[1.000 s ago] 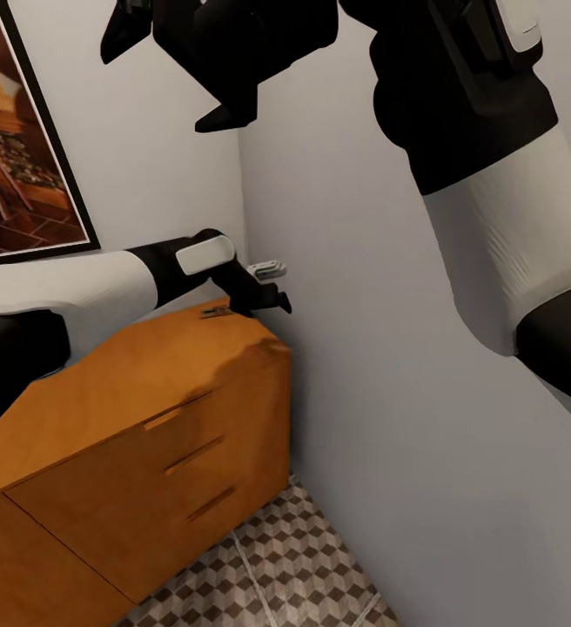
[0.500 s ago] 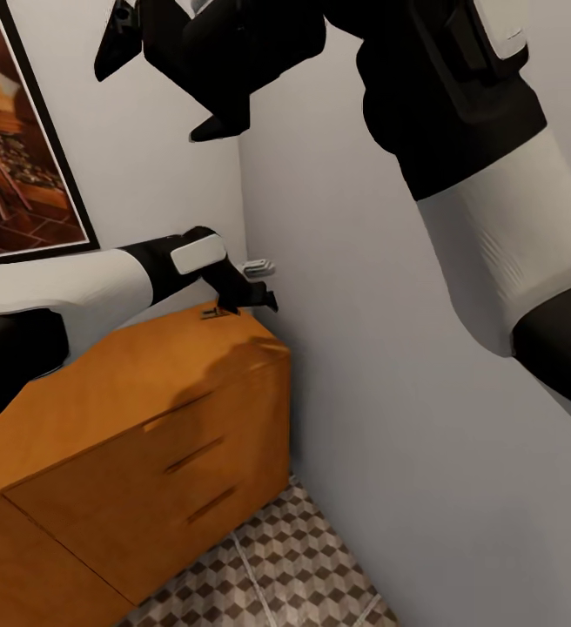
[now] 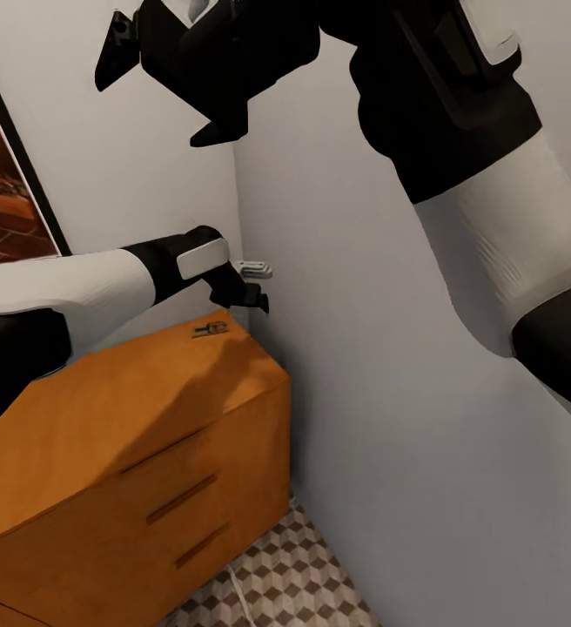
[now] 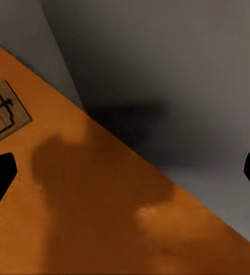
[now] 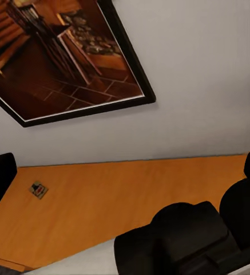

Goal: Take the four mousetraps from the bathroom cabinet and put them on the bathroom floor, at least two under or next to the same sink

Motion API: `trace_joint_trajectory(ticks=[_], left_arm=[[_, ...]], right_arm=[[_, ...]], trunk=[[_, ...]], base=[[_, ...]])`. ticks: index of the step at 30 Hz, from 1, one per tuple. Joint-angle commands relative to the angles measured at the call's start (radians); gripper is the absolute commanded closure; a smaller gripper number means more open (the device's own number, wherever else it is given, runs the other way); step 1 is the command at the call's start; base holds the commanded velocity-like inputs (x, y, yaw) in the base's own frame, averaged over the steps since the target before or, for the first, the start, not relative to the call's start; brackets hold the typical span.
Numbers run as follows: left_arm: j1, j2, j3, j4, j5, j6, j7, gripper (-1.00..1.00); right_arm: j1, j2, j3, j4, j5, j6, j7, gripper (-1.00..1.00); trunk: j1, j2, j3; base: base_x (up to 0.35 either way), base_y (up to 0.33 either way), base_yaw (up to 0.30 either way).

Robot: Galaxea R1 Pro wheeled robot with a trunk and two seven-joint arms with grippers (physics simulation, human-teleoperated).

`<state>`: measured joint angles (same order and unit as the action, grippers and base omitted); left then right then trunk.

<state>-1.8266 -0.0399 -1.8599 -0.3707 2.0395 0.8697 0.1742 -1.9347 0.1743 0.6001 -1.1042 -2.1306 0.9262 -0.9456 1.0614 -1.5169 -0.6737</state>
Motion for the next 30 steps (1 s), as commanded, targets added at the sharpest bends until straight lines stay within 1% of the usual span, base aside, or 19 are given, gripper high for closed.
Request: trace_joint_trajectory(ticks=[1,5,10,14,21,30], left_arm=[[-0.003,-0.001,-0.004,0.0,0.006,0.001,0.007,-1.0],[-0.014,-0.001,-0.004,0.001,0.001,0.02,0.007,-1.0],[-0.037,0.004,-0.004,0.005,0.0,0.086,0.008,-1.0],[-0.054,0.006,-0.004,0.005,-0.001,0.113,0.008,-1.0],[-0.073,0.006,-0.006,0.006,-0.004,0.129,0.008,-1.0],[-0.081,0.001,-0.007,-0.011,-0.006,0.139,0.007,-1.0]], right_arm=[[-0.001,0.0,0.002,0.0,-0.007,0.001,-0.01,-1.0],[-0.001,0.0,0.005,0.001,0.002,0.0,-0.01,-1.0],[-0.001,0.0,0.007,0.001,0.015,0.0,-0.009,-1.0],[-0.001,0.0,0.007,0.001,0.019,-0.001,-0.009,-1.0],[-0.001,0.0,0.007,0.001,0.022,-0.001,-0.009,-1.0],[-0.001,0.0,0.01,0.001,0.023,-0.001,-0.009,-1.0]], trunk=[[0.001,0.0,-0.001],[0.001,0.0,-0.001],[0.001,0.0,-0.001],[0.001,0.0,-0.001],[0.001,0.0,-0.001],[0.001,0.0,-0.001]], base=[[0.211,0.0,0.0],[0.125,0.0,0.0],[0.047,0.0,0.0],[0.017,0.0,0.0],[0.005,0.0,0.0],[0.001,0.0,0.0]])
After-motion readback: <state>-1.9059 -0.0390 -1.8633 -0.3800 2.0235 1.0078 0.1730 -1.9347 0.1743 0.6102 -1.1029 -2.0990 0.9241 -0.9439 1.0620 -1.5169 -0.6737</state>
